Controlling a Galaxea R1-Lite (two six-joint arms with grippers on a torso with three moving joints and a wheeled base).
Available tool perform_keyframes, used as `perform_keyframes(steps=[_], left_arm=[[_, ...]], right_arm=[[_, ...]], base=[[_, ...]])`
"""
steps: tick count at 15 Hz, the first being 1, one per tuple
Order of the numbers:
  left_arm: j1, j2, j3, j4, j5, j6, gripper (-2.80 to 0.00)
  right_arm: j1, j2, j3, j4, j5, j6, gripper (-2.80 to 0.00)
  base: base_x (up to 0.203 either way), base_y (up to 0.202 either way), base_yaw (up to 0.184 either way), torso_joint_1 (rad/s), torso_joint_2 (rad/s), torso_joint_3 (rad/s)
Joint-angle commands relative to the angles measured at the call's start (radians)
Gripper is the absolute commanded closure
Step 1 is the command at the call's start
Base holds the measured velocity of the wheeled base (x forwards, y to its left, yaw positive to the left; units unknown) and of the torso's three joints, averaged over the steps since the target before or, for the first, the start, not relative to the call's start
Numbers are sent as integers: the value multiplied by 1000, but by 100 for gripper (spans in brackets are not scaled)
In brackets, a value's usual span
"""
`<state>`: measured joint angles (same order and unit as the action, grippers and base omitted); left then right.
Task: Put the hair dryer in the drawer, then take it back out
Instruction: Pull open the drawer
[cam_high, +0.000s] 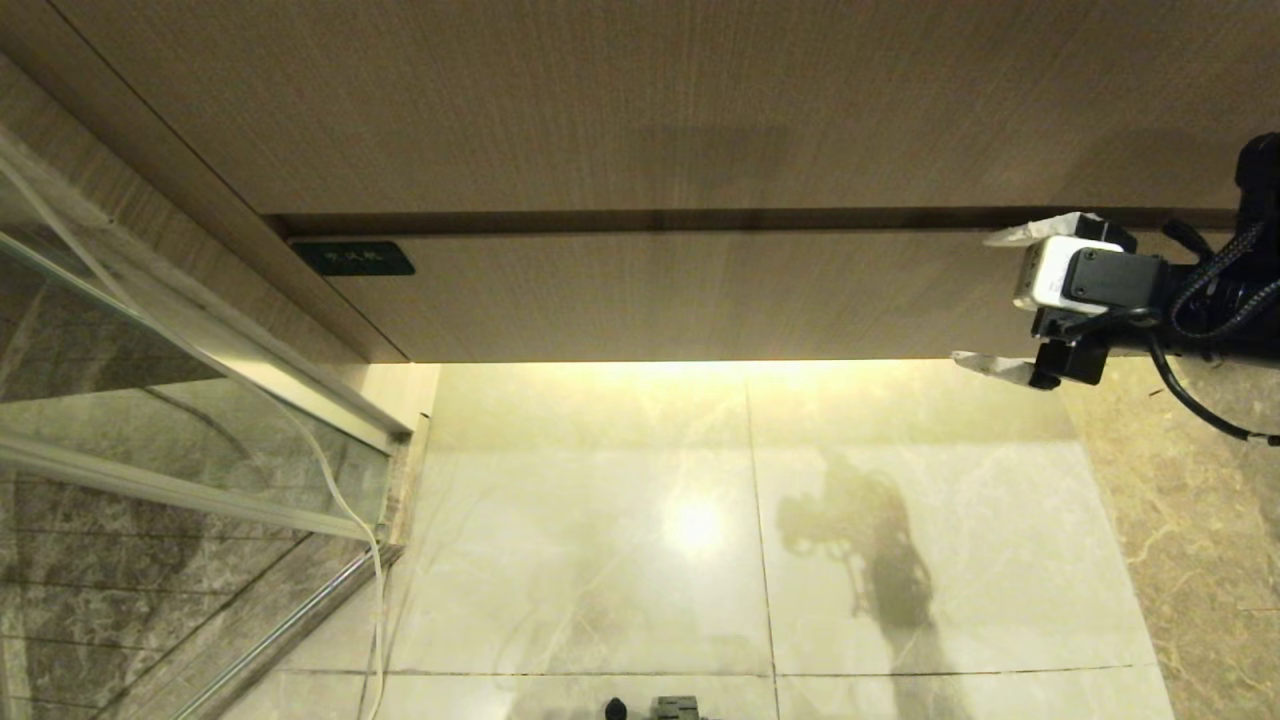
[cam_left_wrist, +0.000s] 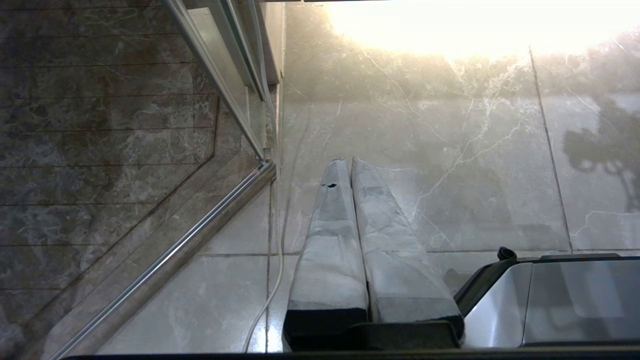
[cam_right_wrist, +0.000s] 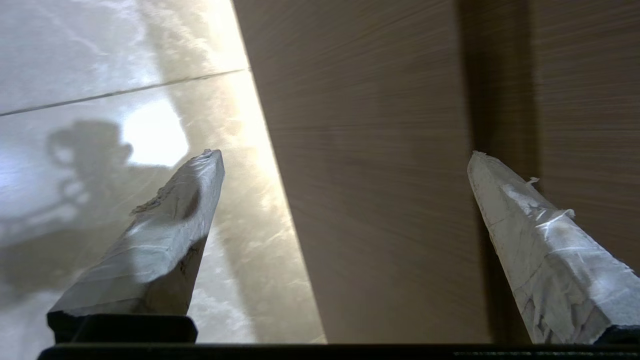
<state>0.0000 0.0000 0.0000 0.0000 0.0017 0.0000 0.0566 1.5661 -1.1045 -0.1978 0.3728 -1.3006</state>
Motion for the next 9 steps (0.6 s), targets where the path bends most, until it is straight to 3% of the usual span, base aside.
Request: perform_keyframes(steps=[1, 9], left_arm=[[0, 0, 0, 0, 0, 0, 0], [0, 0, 0, 0, 0, 0, 0]], right_arm=[[0, 5, -1, -19, 3, -6, -280], [0, 79, -9, -149, 2, 14, -280]], base=[[0, 0, 0, 0, 0, 0], [0, 0, 0, 0, 0, 0]])
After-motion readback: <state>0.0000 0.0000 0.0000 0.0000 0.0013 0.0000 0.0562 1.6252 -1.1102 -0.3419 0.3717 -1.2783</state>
